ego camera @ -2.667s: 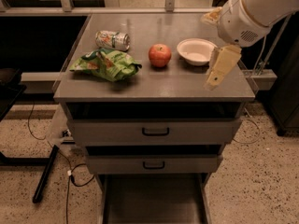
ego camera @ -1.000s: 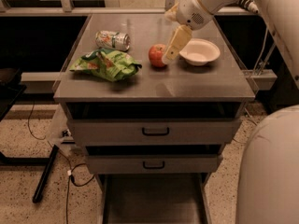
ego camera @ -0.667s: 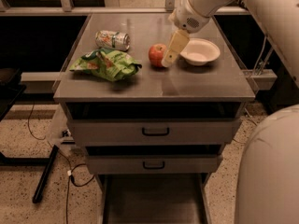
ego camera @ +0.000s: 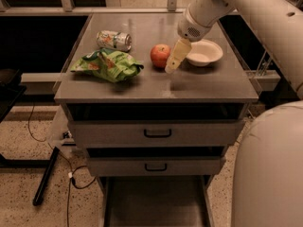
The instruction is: Place apple into bottom drawer
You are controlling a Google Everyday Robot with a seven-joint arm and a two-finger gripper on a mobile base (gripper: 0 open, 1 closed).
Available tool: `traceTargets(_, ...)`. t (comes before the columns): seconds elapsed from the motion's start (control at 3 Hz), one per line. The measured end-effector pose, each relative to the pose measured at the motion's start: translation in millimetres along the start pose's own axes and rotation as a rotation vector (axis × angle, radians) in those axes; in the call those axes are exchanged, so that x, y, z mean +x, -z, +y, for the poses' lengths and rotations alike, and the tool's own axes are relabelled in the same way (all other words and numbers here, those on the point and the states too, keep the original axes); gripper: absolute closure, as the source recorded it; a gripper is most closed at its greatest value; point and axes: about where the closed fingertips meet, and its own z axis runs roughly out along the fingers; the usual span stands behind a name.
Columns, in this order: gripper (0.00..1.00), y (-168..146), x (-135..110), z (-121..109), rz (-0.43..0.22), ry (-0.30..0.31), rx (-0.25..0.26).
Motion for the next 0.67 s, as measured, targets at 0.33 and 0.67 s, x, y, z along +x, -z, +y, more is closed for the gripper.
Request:
traceTargets(0.33, 0.00, -10.2, 0.7, -0.2, -0.052, -0.016, -0.037)
traceTargets(0.67, 0.00, -17.6, -3.7, 0.1, -0.105, -0.024, -0.072)
